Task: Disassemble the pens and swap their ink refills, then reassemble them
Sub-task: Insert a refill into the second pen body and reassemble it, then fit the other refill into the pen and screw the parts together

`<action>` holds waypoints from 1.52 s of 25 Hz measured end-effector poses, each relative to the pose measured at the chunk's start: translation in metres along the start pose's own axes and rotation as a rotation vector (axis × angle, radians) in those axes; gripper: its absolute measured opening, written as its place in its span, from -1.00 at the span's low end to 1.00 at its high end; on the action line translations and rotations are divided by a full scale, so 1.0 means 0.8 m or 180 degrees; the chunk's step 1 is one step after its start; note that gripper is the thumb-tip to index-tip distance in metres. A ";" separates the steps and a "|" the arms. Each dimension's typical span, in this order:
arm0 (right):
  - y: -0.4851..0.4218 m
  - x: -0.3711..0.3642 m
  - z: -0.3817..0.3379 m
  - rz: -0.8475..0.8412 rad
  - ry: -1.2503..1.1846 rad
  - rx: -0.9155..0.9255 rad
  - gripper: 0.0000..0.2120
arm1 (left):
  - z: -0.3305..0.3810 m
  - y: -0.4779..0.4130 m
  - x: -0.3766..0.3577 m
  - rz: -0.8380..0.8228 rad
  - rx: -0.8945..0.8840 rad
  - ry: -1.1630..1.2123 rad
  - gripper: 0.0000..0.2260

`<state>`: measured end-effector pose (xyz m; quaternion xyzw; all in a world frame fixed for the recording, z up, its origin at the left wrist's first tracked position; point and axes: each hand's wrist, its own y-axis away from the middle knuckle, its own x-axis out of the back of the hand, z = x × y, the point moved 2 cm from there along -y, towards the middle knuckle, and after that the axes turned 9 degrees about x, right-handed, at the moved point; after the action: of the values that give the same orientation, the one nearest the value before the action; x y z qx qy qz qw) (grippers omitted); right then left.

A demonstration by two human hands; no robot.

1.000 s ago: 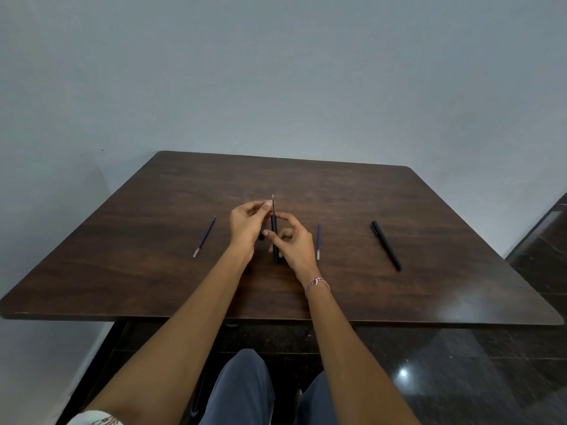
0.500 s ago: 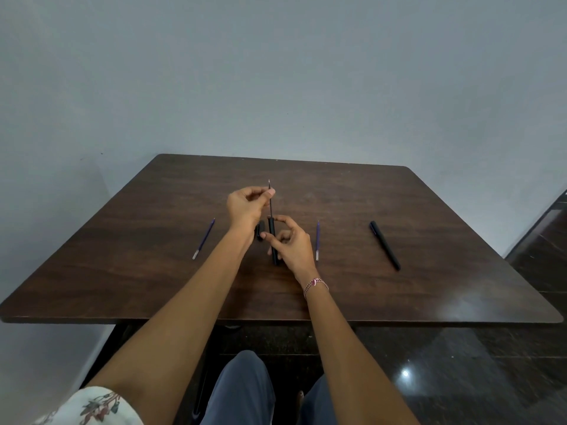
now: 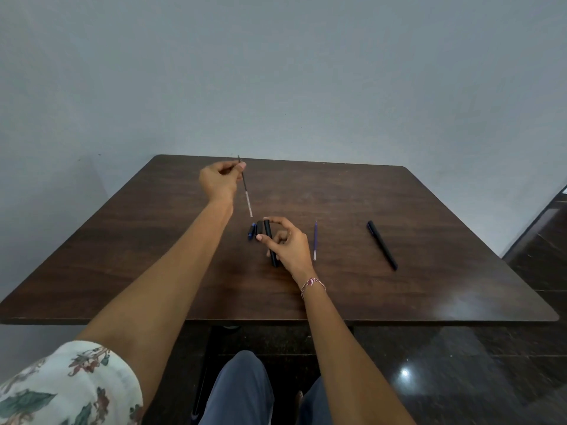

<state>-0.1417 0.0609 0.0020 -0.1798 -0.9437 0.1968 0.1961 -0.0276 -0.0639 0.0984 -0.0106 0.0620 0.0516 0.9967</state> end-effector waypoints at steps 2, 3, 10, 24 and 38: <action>0.000 0.000 -0.001 0.0006 -0.0001 0.0008 -0.64 | 0.005 -0.019 0.017 -0.0004 0.0049 -0.0369 -0.82; 0.001 0.000 -0.001 0.0012 -0.0005 0.0009 -0.64 | 0.006 -0.028 0.027 -0.0039 0.0093 -0.0612 -0.81; 0.002 0.002 -0.006 0.0006 -0.0023 -0.0041 -0.65 | -0.021 -0.062 0.105 0.0057 0.0595 -0.2193 -0.87; 0.002 0.004 -0.006 -0.0009 -0.0053 -0.0179 -0.61 | -0.066 -0.065 0.117 -0.0315 0.0994 -0.2634 -0.86; 0.003 0.005 -0.012 0.0238 -0.0391 -0.0030 -0.45 | -0.088 0.082 0.024 -0.0986 0.0154 -0.0125 -0.92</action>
<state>-0.1402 0.0672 0.0099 -0.2034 -0.9475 0.2101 0.1294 -0.0241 0.0016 0.0248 0.0050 0.0413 -0.1040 0.9937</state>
